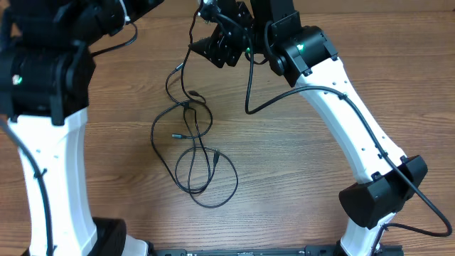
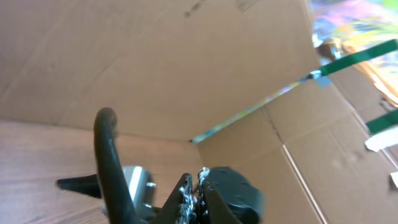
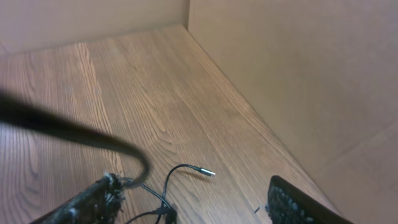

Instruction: Untangle cables

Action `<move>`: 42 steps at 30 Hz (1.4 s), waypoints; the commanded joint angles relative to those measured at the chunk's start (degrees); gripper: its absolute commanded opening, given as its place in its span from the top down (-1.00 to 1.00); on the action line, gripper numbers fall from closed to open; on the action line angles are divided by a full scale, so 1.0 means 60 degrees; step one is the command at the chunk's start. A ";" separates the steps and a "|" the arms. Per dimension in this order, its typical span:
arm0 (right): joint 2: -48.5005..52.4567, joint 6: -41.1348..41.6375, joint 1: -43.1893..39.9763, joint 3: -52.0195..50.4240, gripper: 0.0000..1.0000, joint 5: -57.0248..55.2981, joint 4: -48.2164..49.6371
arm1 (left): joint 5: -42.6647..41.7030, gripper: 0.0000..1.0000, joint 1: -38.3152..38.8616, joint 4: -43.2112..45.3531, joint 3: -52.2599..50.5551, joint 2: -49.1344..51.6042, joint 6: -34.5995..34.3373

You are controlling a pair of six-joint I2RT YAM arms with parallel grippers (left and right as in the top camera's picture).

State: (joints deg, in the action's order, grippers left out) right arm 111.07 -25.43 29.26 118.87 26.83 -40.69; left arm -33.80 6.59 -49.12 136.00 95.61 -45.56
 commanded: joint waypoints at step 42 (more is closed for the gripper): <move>-0.0044 0.1249 0.1257 0.0066 0.92 0.0543 0.2127 | 0.5818 0.92 -0.0051 -0.1406 0.0109 -0.0994 0.2812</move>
State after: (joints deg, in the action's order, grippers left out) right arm 111.07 -18.83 37.10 118.87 29.80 -28.51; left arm -0.30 6.59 -57.47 136.22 91.39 -31.40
